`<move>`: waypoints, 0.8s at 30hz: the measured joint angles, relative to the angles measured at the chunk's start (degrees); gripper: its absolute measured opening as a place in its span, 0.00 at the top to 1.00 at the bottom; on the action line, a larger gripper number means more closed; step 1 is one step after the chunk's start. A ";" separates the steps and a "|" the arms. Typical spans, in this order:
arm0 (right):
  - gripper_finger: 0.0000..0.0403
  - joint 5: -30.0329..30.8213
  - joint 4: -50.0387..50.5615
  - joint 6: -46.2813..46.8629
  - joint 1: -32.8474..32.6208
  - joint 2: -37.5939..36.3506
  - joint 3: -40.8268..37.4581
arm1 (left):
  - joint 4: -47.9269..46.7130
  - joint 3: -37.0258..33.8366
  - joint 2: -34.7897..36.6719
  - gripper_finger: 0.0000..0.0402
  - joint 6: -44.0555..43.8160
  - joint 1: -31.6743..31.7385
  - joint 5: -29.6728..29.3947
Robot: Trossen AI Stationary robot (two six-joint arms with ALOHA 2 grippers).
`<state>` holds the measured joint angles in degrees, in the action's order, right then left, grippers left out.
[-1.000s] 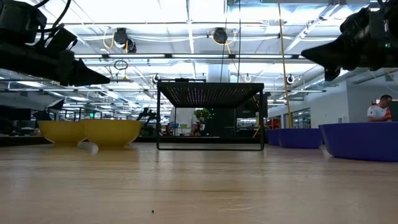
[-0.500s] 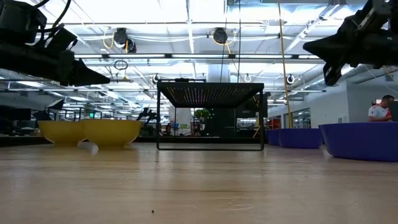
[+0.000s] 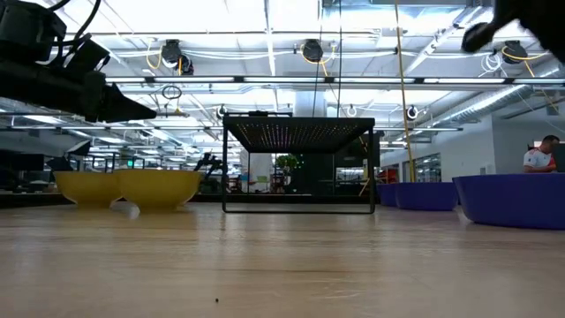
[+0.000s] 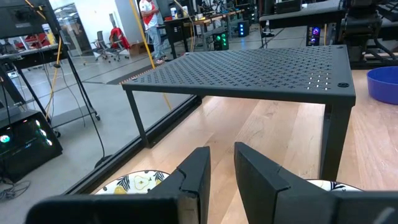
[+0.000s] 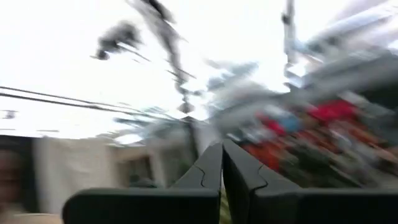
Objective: Pick & Place Mini bowls
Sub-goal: Put the bottom blue bowl on the shelf
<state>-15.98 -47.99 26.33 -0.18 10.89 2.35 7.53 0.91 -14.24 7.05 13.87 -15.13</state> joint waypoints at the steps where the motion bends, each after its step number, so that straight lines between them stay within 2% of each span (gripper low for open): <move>1: 1.00 -1.44 -4.11 0.02 -1.78 1.30 0.00 | -0.02 0.02 -0.01 0.81 0.00 -0.01 0.00; 5: 1.00 -5.78 -17.43 -2.45 -10.34 7.71 0.00 | -0.01 0.02 0.00 0.81 0.00 -0.01 0.01; 8: 1.00 -6.70 -21.30 -9.07 -16.96 12.77 0.00 | -0.02 0.01 -0.01 0.81 0.00 0.00 0.00; 10: 1.00 -5.87 -21.63 -14.47 -20.42 15.81 0.50 | -0.02 0.00 0.00 0.81 -0.02 0.00 0.00; 12: 1.00 -2.55 -21.63 -18.77 -22.96 18.67 1.93 | -0.02 0.02 0.00 0.81 0.00 0.00 0.01; 16: 1.00 1.11 -21.03 -23.36 -25.84 23.50 6.49 | -0.02 0.00 0.00 0.81 0.00 0.00 0.00; 18: 1.00 1.19 -17.10 -24.40 -26.46 25.05 9.51 | -0.02 0.02 -0.02 0.81 0.00 0.00 0.00; 20: 0.98 2.82 -9.08 -24.56 -26.89 26.15 13.74 | -0.02 0.00 -0.01 0.81 -0.01 -0.02 0.00; 24: 0.89 12.68 15.91 -26.99 -28.98 29.24 25.11 | -0.02 0.01 0.00 0.81 0.00 -0.02 0.00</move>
<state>-3.29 -32.07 -0.67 -29.16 40.13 27.45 7.51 0.92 -14.24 7.05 13.85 -15.14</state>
